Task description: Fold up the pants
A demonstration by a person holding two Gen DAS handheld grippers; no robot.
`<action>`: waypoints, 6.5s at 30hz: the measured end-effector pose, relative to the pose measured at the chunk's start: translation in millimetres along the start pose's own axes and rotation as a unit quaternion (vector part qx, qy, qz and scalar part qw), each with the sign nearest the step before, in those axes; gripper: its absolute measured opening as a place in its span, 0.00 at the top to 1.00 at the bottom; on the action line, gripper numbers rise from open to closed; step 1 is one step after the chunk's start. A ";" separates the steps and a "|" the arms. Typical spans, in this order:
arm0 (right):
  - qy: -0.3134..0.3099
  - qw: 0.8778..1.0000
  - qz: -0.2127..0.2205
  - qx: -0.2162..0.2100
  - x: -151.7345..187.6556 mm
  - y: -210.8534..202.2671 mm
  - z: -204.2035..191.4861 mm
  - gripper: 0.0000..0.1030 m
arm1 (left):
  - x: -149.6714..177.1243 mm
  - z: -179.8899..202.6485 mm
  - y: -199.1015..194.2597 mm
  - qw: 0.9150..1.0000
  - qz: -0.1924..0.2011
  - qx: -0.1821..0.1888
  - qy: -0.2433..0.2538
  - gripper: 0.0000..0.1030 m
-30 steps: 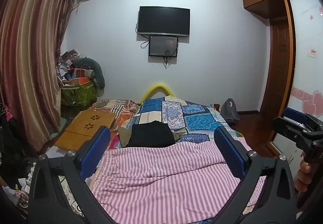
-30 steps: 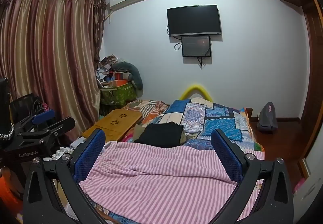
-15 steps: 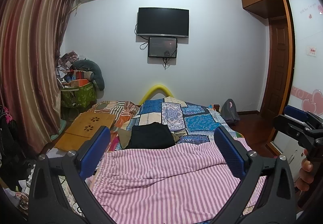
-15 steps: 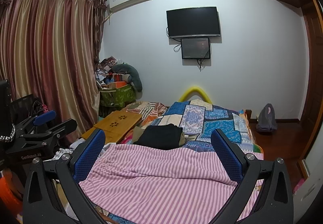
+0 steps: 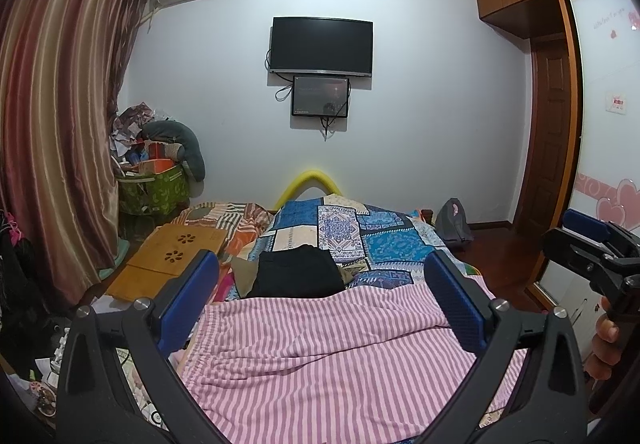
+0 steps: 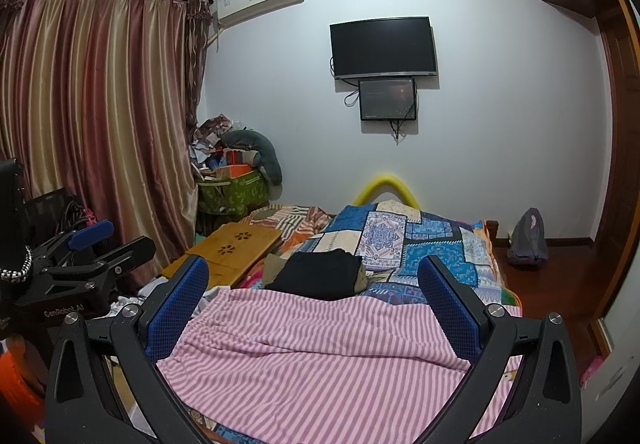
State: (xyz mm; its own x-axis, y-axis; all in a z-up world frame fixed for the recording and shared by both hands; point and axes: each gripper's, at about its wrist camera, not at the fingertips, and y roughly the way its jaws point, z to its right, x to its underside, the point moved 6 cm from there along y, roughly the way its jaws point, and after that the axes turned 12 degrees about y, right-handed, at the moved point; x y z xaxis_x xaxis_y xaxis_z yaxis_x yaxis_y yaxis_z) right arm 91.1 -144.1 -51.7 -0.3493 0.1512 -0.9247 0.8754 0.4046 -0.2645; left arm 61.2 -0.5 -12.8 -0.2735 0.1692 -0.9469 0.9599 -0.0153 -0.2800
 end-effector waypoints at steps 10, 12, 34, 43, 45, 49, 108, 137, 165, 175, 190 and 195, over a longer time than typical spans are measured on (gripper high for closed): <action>0.000 1.000 0.002 0.000 0.1 0.1 0.0 0.00 | -2.1 -1.0 -2.7 1.000 0.001 0.000 -0.001 0.00; 0.001 1.000 0.002 -0.001 0.5 0.2 -0.4 0.00 | -2.1 -0.6 -2.2 1.000 0.001 0.000 -0.002 0.00; 0.005 1.000 0.001 -0.003 -1.6 2.6 -0.1 0.00 | -3.3 -2.0 -2.4 1.000 0.001 -0.001 -0.003 0.00; 0.001 1.000 -0.001 -0.003 0.2 6.0 -1.8 0.00 | -1.7 -5.4 -2.4 1.000 0.001 -0.002 -0.004 0.00; 0.001 1.000 -0.001 -0.004 1.3 7.9 -1.9 0.00 | -0.8 -6.9 -0.9 1.000 0.000 -0.005 -0.005 0.00; -0.005 1.000 0.000 0.002 4.7 16.8 -1.6 0.00 | 2.8 -9.4 5.4 1.000 -0.003 -0.015 0.001 0.00; -0.036 0.919 -0.383 0.083 167.8 388.9 187.2 0.58 | 300.2 -201.6 424.0 0.918 -0.390 0.004 -0.079 0.56; -0.074 0.936 -0.334 0.081 127.2 399.6 159.8 0.93 | 234.7 -202.9 409.5 0.941 -0.334 -0.046 -0.034 0.66; -0.043 0.963 -0.265 0.020 78.1 207.4 106.8 0.94 | 170.8 -175.4 244.9 0.966 -0.259 -0.009 -0.024 0.71; -0.045 0.957 -0.288 0.017 129.8 148.2 87.6 0.94 | 219.1 -173.9 171.9 0.961 -0.273 0.010 -0.037 0.72; -0.015 0.946 -0.322 0.024 202.3 97.3 80.6 0.95 | 304.1 -165.9 124.7 0.945 -0.318 0.045 -0.062 0.73; -0.007 0.942 -0.333 0.028 218.9 88.8 81.8 0.96 | 325.3 -161.6 115.6 0.939 -0.333 0.051 -0.069 0.73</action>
State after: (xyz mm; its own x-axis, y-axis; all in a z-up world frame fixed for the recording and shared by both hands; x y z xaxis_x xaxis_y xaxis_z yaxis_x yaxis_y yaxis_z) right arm 119.7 -148.9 -300.1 -0.8241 -0.1313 -0.5510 0.4789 0.3580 -0.8016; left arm 93.2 212.0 -327.6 -0.8230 0.0460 -0.5662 0.5644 -0.0469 -0.8241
